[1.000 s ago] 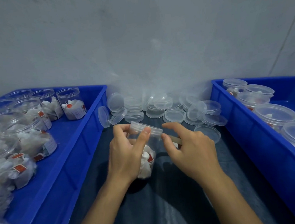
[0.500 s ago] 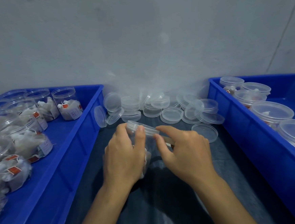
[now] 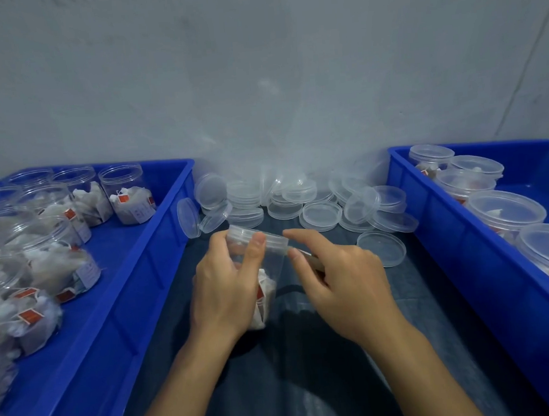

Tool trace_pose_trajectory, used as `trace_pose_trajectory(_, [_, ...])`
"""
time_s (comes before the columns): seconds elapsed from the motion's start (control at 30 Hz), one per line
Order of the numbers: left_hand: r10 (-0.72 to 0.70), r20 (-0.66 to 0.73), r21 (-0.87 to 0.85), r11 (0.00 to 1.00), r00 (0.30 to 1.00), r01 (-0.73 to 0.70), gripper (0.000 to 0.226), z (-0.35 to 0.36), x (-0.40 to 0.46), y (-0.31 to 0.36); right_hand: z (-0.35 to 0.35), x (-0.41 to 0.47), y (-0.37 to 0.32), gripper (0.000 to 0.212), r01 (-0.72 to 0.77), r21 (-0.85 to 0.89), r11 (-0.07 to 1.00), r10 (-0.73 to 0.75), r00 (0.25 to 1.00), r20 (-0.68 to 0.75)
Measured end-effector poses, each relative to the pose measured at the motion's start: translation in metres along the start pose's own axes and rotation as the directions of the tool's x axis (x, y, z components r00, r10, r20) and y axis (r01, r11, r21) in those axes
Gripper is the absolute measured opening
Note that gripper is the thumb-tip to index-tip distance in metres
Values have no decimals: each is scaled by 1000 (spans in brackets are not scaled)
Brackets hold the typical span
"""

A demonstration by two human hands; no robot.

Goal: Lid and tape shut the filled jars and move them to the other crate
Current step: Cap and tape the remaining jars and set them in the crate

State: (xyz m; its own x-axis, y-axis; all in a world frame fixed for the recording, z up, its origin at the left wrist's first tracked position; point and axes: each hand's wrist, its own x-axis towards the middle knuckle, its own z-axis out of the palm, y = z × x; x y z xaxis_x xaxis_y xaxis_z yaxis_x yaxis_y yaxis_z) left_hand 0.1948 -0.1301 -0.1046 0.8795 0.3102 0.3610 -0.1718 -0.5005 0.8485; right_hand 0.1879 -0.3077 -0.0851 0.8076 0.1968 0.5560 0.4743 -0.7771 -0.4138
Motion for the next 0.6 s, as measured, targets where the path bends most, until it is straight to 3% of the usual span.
trace_pose_trajectory(0.17, [7, 26, -23, 1000, 1000, -6, 60, 1, -2, 2, 2, -1, 6, 36, 1, -89, 996, -6, 999, -54])
trace_pose_trajectory(0.43, [-32, 32, -77, 996, 999, 34, 59, 2, -3, 5, 6, 1, 11, 39, -61, -119, 991, 65, 997, 33])
trace_pose_trajectory(0.6, [-66, 60, -160, 984, 996, 75, 68, 3, -5, 6, 8, 4, 12, 38, -93, -101, 991, 101, 992, 77])
